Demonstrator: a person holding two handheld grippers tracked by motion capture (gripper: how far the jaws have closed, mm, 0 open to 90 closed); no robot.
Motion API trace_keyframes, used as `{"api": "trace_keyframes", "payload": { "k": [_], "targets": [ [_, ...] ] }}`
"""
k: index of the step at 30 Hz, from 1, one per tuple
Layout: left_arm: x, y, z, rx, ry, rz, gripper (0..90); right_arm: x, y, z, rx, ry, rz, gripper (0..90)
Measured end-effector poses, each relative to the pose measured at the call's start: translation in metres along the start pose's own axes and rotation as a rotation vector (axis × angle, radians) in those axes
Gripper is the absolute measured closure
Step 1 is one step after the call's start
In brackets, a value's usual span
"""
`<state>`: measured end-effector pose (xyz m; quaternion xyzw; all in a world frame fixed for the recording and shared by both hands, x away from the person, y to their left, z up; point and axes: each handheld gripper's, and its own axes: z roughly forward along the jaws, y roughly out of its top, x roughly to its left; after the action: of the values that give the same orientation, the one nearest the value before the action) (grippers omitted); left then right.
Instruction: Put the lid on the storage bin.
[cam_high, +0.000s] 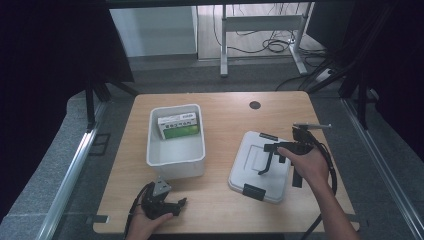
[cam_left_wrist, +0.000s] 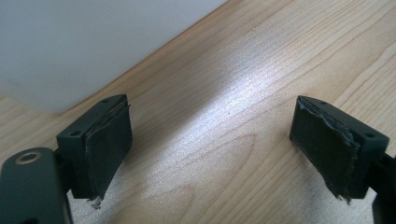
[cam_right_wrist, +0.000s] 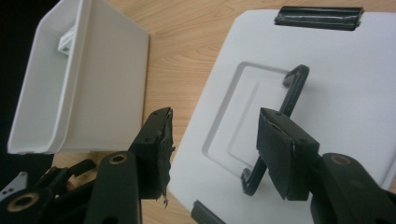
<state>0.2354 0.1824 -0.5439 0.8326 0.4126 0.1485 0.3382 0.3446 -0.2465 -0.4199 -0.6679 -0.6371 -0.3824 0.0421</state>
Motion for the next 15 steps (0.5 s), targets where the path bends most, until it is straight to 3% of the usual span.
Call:
{"api": "trace_keyframes", "payload": {
  "k": [15],
  "targets": [
    [0.0,0.0,0.0,0.001,0.0,0.0,12.9,-0.01,0.012,0.022,0.064,-0.088,0.032,48.0]
  ]
}}
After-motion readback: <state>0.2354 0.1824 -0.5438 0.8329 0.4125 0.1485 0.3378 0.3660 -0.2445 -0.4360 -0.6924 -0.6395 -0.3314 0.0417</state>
